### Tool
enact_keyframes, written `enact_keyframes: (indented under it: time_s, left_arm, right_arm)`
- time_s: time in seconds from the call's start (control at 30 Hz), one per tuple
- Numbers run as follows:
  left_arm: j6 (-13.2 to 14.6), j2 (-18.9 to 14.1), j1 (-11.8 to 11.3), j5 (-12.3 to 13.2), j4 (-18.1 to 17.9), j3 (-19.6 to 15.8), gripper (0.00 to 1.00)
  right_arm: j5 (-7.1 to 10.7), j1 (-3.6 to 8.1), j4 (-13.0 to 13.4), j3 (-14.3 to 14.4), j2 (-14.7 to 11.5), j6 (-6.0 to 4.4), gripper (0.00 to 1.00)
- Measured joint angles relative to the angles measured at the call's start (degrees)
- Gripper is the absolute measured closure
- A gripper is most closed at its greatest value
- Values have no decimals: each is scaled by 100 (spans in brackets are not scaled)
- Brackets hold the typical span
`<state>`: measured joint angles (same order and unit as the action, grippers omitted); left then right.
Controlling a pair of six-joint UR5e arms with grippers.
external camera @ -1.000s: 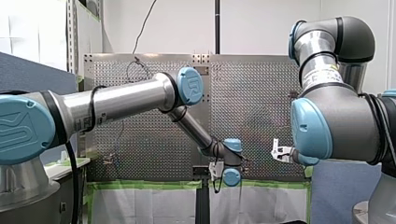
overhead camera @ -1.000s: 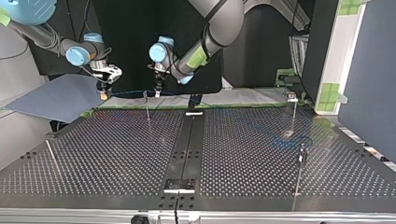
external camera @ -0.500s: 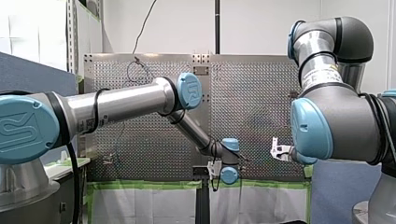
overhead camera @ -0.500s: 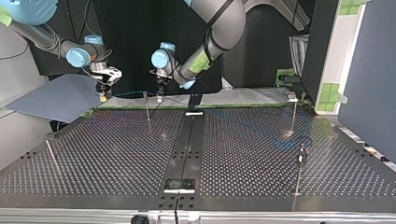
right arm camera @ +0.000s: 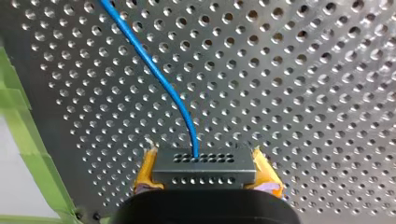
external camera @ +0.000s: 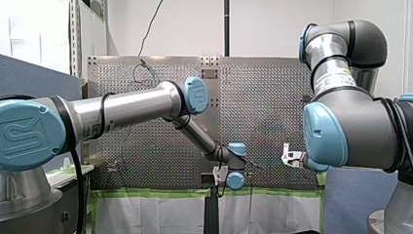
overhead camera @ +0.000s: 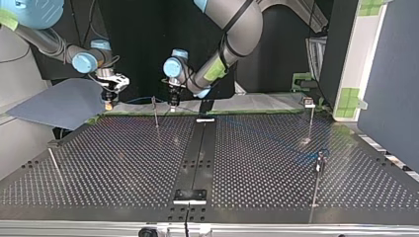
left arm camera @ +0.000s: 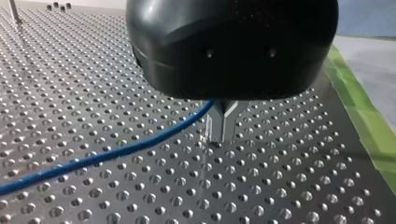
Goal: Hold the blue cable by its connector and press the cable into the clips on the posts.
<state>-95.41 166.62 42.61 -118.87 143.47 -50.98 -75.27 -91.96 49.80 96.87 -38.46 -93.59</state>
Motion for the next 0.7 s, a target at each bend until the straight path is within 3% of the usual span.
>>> enact_keyframes:
  time_s: [0.23,0.7]
  left_arm:
    - [13,3,-31,63,86,30,100]
    - [41,21,-104,58,127,211,100]
  right_arm:
    - [31,-66,-86,-254,277,45,100]
    - [53,-47,-173,-908,414,-134,100]
